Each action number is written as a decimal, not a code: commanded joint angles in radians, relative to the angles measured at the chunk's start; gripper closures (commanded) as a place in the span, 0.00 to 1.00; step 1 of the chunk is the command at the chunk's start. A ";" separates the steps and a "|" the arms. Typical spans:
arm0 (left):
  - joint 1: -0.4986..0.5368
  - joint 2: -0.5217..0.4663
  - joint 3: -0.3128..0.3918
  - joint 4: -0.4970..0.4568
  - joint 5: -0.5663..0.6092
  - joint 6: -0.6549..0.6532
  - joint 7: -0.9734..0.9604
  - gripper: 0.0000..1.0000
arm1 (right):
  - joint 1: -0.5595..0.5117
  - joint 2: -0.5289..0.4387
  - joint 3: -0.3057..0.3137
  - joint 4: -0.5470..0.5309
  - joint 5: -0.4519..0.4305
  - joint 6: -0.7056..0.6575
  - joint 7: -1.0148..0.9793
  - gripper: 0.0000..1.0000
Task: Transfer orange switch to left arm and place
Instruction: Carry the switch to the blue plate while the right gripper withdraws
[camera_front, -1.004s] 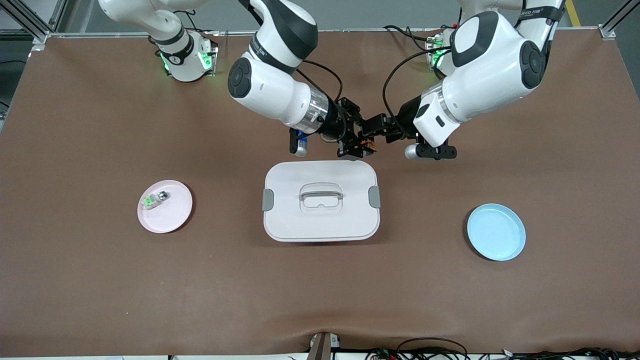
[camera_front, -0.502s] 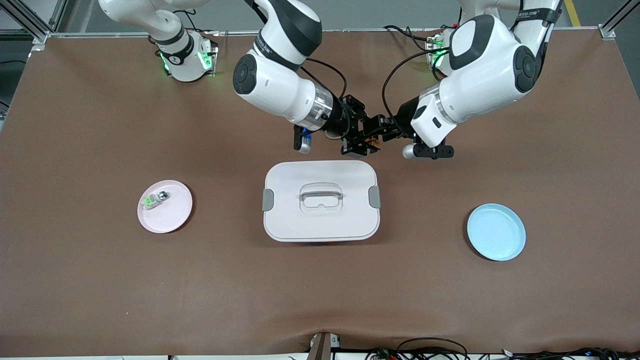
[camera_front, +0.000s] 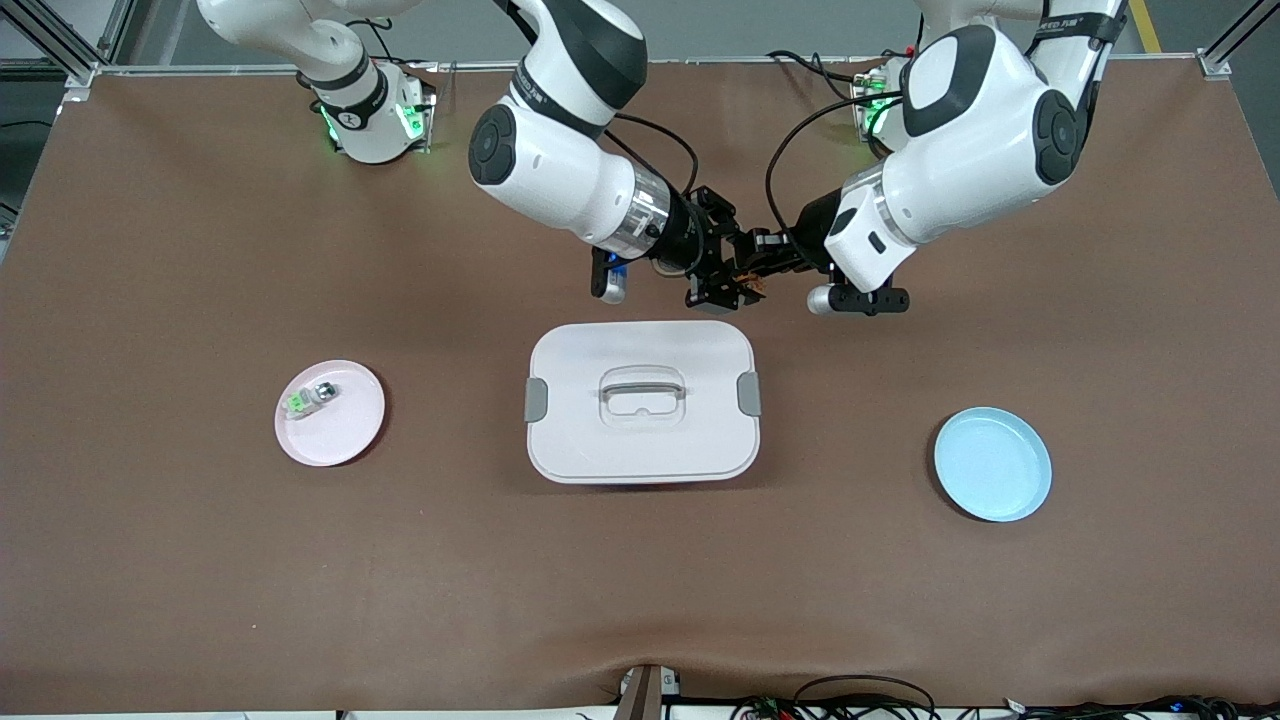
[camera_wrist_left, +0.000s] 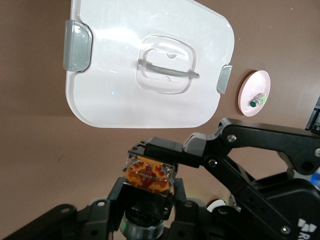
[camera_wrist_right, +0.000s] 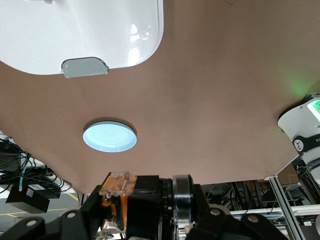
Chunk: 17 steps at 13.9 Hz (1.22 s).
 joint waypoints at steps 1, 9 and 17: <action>0.020 -0.022 0.006 -0.004 0.001 -0.025 0.023 1.00 | 0.011 0.018 -0.012 0.040 0.000 -0.004 0.040 0.46; 0.150 -0.008 0.007 0.028 0.177 -0.066 0.081 1.00 | -0.023 0.015 -0.009 0.043 -0.153 -0.042 -0.143 0.00; 0.305 0.095 0.007 0.033 0.510 -0.094 0.534 1.00 | -0.197 -0.029 -0.013 0.034 -0.383 -0.498 -1.112 0.00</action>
